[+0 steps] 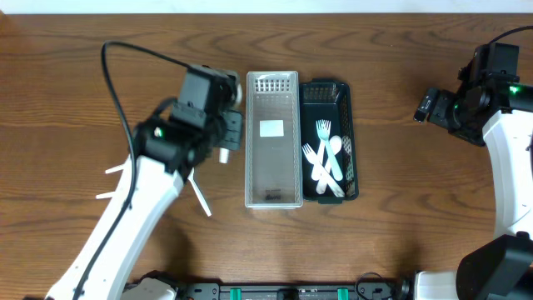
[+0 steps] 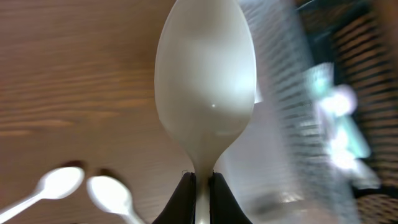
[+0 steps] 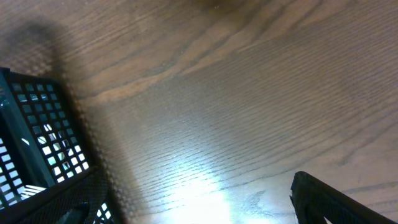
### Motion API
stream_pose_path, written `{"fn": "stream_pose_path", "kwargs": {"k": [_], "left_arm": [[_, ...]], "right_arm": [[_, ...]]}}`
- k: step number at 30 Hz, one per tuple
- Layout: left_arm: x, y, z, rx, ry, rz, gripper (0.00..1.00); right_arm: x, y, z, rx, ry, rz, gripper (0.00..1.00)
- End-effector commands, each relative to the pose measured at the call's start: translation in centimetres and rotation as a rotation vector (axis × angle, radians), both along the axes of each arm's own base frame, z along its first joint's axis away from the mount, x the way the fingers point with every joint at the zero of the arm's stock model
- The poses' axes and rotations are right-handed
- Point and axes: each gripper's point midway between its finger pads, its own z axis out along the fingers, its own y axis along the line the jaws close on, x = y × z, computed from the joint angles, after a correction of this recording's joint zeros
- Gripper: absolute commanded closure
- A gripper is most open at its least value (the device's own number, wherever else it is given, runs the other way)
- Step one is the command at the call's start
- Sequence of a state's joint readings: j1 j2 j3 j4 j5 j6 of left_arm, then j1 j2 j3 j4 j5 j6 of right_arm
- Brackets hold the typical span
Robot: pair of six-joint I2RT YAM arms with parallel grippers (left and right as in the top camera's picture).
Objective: Pack container
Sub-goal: 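Carry the spoon with the left gripper into the clear tray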
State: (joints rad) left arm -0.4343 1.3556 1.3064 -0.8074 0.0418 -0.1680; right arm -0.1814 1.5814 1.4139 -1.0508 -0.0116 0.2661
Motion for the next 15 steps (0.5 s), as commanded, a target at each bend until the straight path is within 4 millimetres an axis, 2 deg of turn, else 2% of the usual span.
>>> {"fn": "stream_pose_path", "kwargs": {"k": [1,4,7,11,15], "left_arm": [[-1.0,-2.7,-0.4,-0.104,0.056,0.095,0.94],[-1.6,-5.3,-2.2,-0.095,0.091,0.044,0.94],[-1.8,-7.2,-5.8,-0.037,0.168,0.005,0.94],[-1.9,-7.9,-11.1,0.050,0.287,-0.001,0.94],[-2.1,-7.8,-15.0,0.112,0.372,0.005,0.94]], "right_arm": [[-0.1,0.0,-0.3,0.003,0.010,0.007,0.02],[-0.1,0.0,-0.3,0.003,0.011,0.007,0.02],[-0.1,0.0,-0.3,0.004,0.012,0.007,0.03],[-0.1,0.1,-0.3,0.008,0.012,0.009,0.03],[-0.1,0.2,-0.3,0.014,0.011,0.011,0.03]]}}
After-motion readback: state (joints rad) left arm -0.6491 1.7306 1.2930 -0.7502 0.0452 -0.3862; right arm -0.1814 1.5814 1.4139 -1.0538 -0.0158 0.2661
